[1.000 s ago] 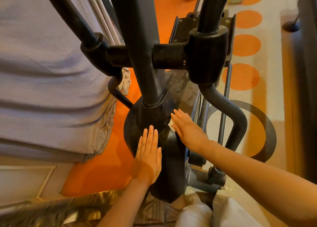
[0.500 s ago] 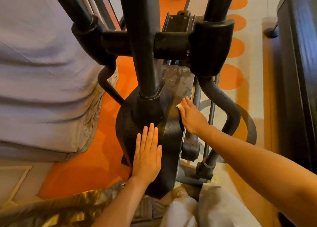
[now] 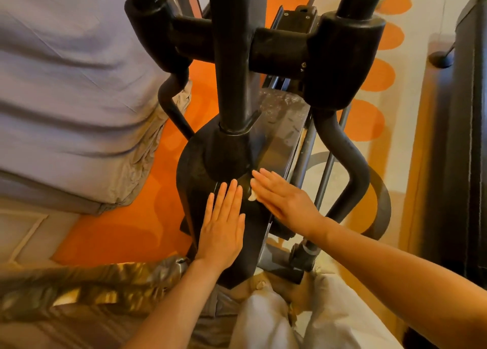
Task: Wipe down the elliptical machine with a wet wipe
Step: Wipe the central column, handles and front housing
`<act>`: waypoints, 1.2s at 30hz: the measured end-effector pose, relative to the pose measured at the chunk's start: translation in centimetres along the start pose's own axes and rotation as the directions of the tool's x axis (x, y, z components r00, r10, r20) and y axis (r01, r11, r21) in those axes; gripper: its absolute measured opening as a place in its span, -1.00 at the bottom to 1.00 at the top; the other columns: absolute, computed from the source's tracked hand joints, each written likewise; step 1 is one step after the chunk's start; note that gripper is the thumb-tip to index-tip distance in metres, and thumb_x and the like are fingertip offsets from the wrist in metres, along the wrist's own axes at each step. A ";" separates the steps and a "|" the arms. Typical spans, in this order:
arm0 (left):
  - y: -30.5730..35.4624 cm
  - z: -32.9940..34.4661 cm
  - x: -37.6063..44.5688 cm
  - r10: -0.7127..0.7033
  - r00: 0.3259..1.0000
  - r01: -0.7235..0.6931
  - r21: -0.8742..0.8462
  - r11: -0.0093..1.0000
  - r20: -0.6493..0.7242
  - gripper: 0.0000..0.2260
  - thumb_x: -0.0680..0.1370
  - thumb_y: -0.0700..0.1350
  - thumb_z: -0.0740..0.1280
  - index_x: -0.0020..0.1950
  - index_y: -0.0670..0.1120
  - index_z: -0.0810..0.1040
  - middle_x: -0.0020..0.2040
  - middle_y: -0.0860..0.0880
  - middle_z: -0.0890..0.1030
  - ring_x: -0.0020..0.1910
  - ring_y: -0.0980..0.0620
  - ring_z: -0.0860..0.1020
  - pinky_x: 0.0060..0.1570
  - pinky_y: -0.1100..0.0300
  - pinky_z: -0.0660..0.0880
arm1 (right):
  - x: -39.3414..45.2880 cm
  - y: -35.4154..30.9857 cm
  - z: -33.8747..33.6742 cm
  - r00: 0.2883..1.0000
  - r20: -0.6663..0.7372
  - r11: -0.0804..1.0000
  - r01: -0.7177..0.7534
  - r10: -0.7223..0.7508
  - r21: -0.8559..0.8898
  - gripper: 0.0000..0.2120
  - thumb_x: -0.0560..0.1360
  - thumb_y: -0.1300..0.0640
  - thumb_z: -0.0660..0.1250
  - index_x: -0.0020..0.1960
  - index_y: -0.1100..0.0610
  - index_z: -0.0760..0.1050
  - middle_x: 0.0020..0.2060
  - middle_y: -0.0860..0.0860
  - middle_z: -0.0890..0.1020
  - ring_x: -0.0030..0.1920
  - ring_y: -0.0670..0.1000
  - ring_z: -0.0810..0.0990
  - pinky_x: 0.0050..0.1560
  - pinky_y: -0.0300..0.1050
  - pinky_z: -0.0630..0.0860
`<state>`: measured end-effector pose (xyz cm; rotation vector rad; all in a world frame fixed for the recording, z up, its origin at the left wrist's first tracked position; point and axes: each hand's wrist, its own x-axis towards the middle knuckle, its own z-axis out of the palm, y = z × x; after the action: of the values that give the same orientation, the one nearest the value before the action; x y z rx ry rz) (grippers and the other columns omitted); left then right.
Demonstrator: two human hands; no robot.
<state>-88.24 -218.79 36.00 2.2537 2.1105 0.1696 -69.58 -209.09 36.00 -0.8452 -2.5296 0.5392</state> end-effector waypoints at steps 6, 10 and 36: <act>3.3 -1.1 -0.7 -0.205 0.979 0.204 -0.175 0.963 0.014 -0.46 0.69 0.15 -0.20 0.57 -0.12 0.11 0.58 -0.07 0.20 0.57 -0.02 0.12 0.50 -0.03 0.09 | 0.2 2.1 -1.2 0.971 -0.009 0.970 0.240 -0.241 -0.037 -0.68 0.59 0.12 0.22 0.28 0.17 0.57 0.31 0.11 0.55 0.36 0.15 0.47 0.39 0.01 0.34; 5.7 -2.1 -1.9 -0.303 0.953 0.289 -0.240 0.927 -0.024 -0.46 0.69 0.11 -0.07 0.49 -0.20 0.35 0.49 -0.15 0.37 0.50 -0.08 0.31 0.48 -0.05 0.23 | 2.1 2.7 -3.0 0.927 0.031 0.925 0.375 -0.374 -0.069 -0.72 0.55 0.10 0.22 0.09 0.19 0.65 0.11 0.12 0.65 0.13 0.15 0.62 0.03 -0.07 0.58; 15.8 0.5 -7.9 -0.359 0.932 0.362 -0.101 0.927 0.043 -0.42 0.71 0.10 -0.16 0.39 -0.16 0.51 0.34 -0.10 0.56 0.38 -0.05 0.48 0.42 -0.09 0.32 | -8.0 4.9 -6.8 0.885 0.145 0.896 0.443 -0.442 0.026 -0.83 0.50 0.13 0.26 -0.10 0.15 0.61 -0.08 0.08 0.62 -0.09 0.08 0.58 -0.14 -0.08 0.55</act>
<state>-73.04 -227.75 36.88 1.7601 2.3915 0.2306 -58.06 -209.01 37.26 -0.2096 -2.7374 0.4507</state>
